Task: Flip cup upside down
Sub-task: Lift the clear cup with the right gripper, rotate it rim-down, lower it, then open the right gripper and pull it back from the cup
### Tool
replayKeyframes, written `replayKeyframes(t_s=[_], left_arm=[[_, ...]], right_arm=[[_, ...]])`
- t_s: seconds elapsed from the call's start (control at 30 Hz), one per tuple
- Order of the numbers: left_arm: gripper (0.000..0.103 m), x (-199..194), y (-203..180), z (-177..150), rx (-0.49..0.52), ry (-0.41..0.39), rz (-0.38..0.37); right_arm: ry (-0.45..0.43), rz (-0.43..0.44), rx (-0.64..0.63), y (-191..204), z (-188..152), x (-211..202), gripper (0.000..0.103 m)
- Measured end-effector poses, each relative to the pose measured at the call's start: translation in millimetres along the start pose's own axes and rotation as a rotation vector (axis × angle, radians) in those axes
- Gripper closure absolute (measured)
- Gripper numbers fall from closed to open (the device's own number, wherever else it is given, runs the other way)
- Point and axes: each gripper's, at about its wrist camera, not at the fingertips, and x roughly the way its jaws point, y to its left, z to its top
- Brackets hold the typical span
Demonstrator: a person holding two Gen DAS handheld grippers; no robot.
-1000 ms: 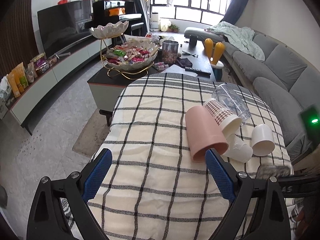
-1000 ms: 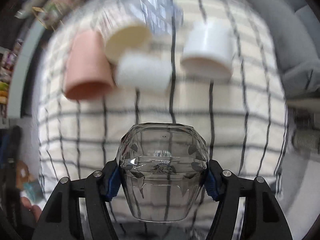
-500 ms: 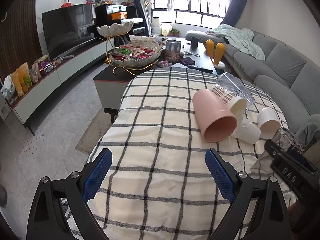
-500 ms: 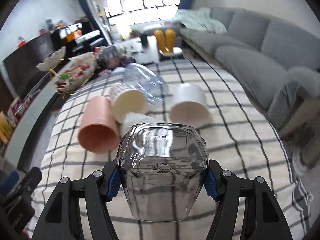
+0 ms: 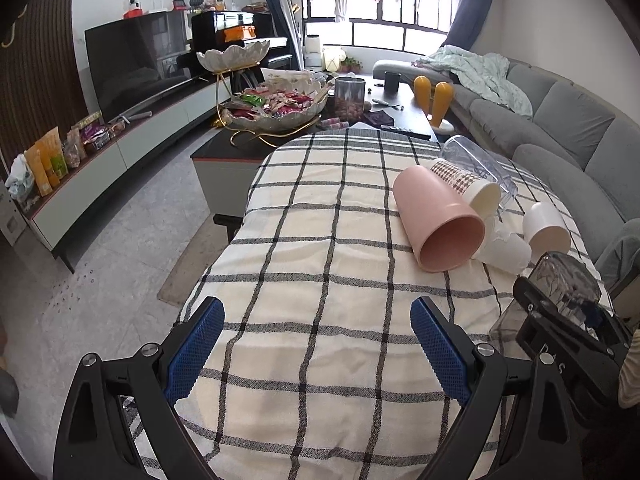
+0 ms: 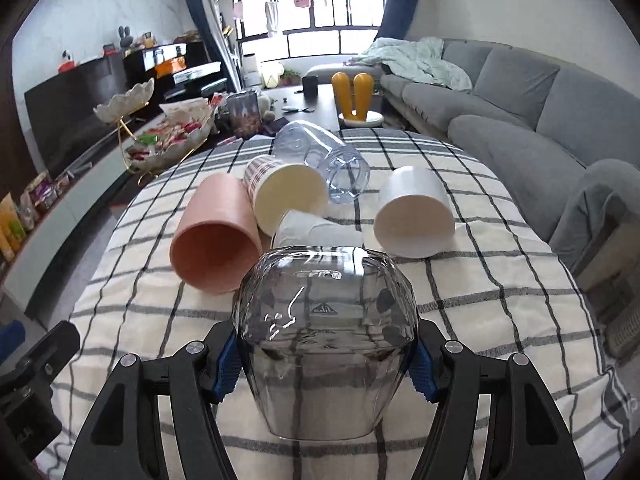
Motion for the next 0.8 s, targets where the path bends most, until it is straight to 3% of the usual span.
replayKeyframes(t_s=[0.4, 0.8], left_arm=[[0.007, -19.4, 0.0, 5.0, 0.01, -0.03, 0.007], [0.002, -64.9, -14.4, 14.5, 0.024, -0.099, -0.015]], right_arm=[[-0.024, 0.024, -0.016, 1.3, 4.2, -22.1, 0.026], [-0.104, 0.002, -0.043, -19.9, 17.7, -94.6, 0.008]])
